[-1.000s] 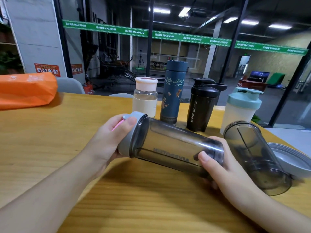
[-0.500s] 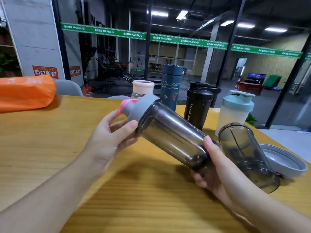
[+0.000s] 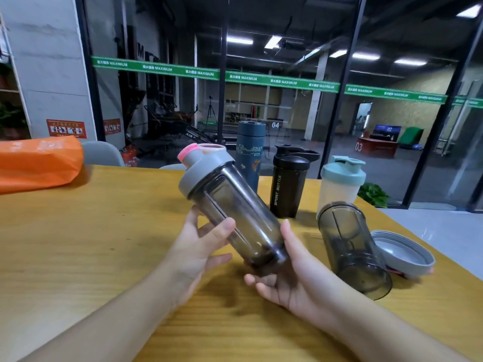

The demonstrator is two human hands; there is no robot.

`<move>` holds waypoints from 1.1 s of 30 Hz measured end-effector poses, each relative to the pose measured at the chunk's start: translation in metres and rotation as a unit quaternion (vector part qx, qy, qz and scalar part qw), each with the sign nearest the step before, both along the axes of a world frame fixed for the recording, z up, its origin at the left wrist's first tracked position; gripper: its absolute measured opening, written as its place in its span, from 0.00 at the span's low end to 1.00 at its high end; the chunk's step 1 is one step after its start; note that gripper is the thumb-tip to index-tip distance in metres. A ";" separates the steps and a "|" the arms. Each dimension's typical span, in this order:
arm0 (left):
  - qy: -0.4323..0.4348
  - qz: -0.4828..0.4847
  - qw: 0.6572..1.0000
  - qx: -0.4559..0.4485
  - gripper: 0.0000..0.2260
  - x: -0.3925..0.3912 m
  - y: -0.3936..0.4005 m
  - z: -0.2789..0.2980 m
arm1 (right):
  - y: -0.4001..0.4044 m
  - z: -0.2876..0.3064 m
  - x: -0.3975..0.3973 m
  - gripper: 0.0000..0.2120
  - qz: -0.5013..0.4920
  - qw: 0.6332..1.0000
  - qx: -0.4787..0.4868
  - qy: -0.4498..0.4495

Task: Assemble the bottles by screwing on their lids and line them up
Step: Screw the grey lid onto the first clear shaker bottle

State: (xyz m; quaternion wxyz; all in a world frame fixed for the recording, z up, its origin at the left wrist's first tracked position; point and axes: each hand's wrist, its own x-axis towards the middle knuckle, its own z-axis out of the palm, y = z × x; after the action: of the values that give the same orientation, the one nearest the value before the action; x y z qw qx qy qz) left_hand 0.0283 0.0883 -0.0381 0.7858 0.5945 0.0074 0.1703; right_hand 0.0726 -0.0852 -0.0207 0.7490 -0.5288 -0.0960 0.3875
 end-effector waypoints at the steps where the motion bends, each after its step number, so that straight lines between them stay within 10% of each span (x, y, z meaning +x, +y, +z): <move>1: 0.000 0.004 1.000 -0.007 0.33 0.001 -0.002 0.001 | 0.001 0.000 -0.001 0.29 -0.003 1.000 -0.015 -0.017; 23: -0.022 0.208 0.942 0.263 0.41 0.004 0.026 0.007 | -0.005 0.010 -0.002 0.27 -0.098 0.964 -0.116 -0.219; 33: -0.021 0.219 0.943 0.250 0.41 0.018 0.031 0.004 | -0.012 0.019 -0.003 0.26 -0.121 0.959 -0.095 -0.238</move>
State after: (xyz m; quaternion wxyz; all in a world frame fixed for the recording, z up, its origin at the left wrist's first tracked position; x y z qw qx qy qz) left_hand 0.0460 0.1192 -0.0341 0.5552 0.7517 0.0784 0.3472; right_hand 0.0697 -0.0969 -0.0014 0.6922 -0.6819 -0.1696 0.1646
